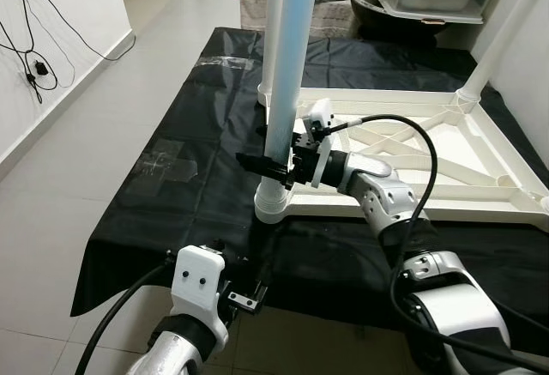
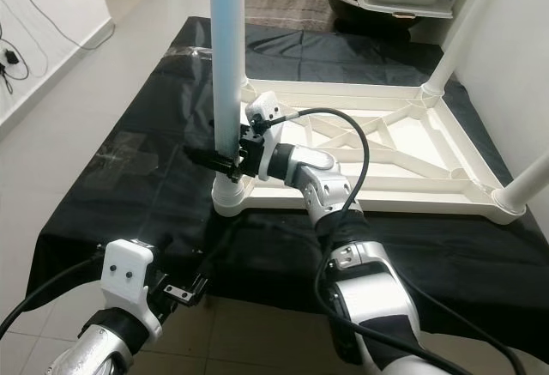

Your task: Building children table

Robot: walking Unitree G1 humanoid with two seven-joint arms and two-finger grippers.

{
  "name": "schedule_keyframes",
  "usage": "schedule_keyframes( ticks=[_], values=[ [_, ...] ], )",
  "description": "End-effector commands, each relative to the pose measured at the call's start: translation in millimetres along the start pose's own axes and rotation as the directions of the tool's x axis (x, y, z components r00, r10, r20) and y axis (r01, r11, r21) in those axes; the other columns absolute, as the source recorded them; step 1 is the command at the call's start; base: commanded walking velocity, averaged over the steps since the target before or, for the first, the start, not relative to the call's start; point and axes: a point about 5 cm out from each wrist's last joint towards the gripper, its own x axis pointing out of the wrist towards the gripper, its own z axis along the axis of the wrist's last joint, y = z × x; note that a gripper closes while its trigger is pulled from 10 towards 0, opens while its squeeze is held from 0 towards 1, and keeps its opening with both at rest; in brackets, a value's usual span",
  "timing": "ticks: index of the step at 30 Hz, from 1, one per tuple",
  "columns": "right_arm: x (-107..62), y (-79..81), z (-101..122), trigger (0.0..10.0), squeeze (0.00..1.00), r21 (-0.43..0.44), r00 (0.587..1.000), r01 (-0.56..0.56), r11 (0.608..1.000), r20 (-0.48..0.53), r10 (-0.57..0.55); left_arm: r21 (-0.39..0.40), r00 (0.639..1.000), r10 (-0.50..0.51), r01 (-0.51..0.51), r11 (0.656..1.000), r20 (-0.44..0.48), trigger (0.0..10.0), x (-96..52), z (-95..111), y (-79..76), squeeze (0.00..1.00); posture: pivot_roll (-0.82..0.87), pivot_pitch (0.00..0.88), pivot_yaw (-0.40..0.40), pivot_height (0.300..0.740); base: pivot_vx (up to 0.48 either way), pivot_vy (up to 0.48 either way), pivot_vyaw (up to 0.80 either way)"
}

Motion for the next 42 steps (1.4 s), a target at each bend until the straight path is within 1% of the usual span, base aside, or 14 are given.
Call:
schedule_keyframes(
  ticks=[1, 17, 21, 24, 25, 26, 27, 29, 31, 32, 33, 35, 37, 42],
  values=[
    [2.6, -0.5, 4.6, 0.0, 0.0, -0.002, 1.0, 0.004, 1.0, 0.027, -0.004, -0.004, 1.0, -0.011, 0.011, 1.0, 0.003, 10.0, -2.0, -0.2, -2.5, 0.0, 0.14, 0.146, -0.095, 0.74, 0.0, 0.0, 0.0],
    [3.4, 11.3, -12.5, 0.0, 0.0, 0.014, 0.998, 0.058, 0.998, 0.036, -0.058, 0.004, 1.0, -0.005, 0.005, 1.0, 0.016, 10.0, 2.1, 1.1, 0.5, 0.0, 0.14, 0.124, -0.09, 0.74, 0.0, 0.0, 0.0],
    [0.3, 11.9, -17.5, 0.0, 0.0, 0.013, 0.987, 0.157, 0.987, 0.033, -0.158, 0.007, 1.0, -0.004, 0.004, 1.0, 0.023, 10.0, 3.2, 2.6, 1.8, 0.0, 0.13, 0.122, -0.089, 0.74, 0.0, 0.0, 0.0],
    [-5.3, 10.3, -25.6, 0.0, 0.0, 0.004, 0.939, 0.343, 0.939, 0.01, -0.343, 0.013, 1.0, -0.003, 0.002, 1.0, 0.028, 10.0, 5.5, 3.2, 4.7, 0.0, 0.12, 0.121, -0.08, 0.74, 0.0, 0.0, 0.0],
    [-8.8, 8.2, -29.0, 0.0, 0.0, 0.009, 0.895, 0.446, 0.895, 0.0, -0.446, 0.015, 1.0, -0.002, 0.002, 1.0, 0.03, 10.0, 6.5, 3.6, 5.9, 0.0, 0.12, 0.121, -0.08, 0.74, 0.0, 0.0, 0.0],
    [-8.8, 8.2, -29.0, 0.0, 0.0, 0.009, 0.895, 0.446, 0.895, 0.0, -0.446, 0.015, 1.0, -0.002, 0.002, 1.0, 0.03, 10.0, 6.5, 3.6, 5.9, 0.0, 0.12, 0.121, -0.08, 0.74, 0.0, 0.0, 0.0],
    [-14.9, 5.5, -32.8, 0.0, 0.0, -0.015, 0.812, 0.583, 0.812, -0.013, -0.583, 0.019, 0.999, -0.003, 0.002, 1.0, 0.033, 10.0, 7.8, 4.1, 7.1, 0.0, 0.12, 0.12, -0.075, 0.74, 0.0, 0.0, 0.0],
    [-14.9, 5.5, -32.8, 0.0, 0.0, -0.015, 0.812, 0.583, 0.812, -0.013, -0.583, 0.019, 0.999, -0.003, 0.002, 1.0, 0.033, 10.0, 7.8, 4.1, 7.1, 0.0, 0.12, 0.12, -0.075, 0.74, 0.0, 0.0, 0.0],
    [-30.6, 8.0, -40.1, 0.0, 0.0, -0.059, 0.559, 0.826, 0.561, -0.045, -0.828, 0.022, 0.999, -0.005, 0.004, 1.0, 0.041, 10.0, 10.7, 5.1, 8.6, 0.0, 0.12, 0.116, -0.071, 0.74, 0.0, 0.0, 0.0],
    [-30.6, 8.0, -40.1, 0.0, 0.0, -0.059, 0.559, 0.826, 0.561, -0.045, -0.828, 0.022, 0.999, -0.005, 0.004, 1.0, 0.041, 10.0, 10.7, 5.1, 8.6, 0.0, 0.12, 0.116, -0.071, 0.74, 0.0, 0.0, 0.0],
    [-33.9, 17.0, -41.3, 0.0, 0.0, -0.055, 0.402, 0.913, 0.405, -0.055, -0.914, 0.021, 0.999, -0.006, 0.005, 1.0, 0.044, 10.0, 11.5, 5.8, 8.1, 0.0, 0.12, 0.116, -0.071, 0.74, 0.0, 0.0, 0.0],
    [-34.6, 29.9, -39.9, 0.0, 0.0, -0.036, 0.24, 0.969, 0.243, -0.064, -0.969, 0.019, 0.999, -0.007, 0.006, 1.0, 0.048, 10.0, 12.5, 6.4, 7.5, 0.0, 0.12, 0.117, -0.072, 0.74, 0.0, 0.0, 0.0],
    [-28.3, 39.7, -39.1, 0.0, 0.0, -0.017, 0.202, 0.979, 0.203, -0.07, -0.977, 0.019, 0.999, -0.009, 0.008, 1.0, 0.049, 10.0, 12.4, 6.6, 6.1, 0.0, 0.12, 0.116, -0.071, 0.74, 0.0, 0.0, 0.0],
    [-14.9, 53.8, -41.9, 0.0, 0.0, 0.006, 0.202, 0.979, 0.202, -0.104, -0.974, 0.017, 0.999, -0.006, 0.005, 1.0, 0.048, 10.0, 11.3, 6.9, 6.1, 0.0, 0.13, 0.121, -0.078, 0.74, 0.0, 0.0, 0.0]
  ],
)
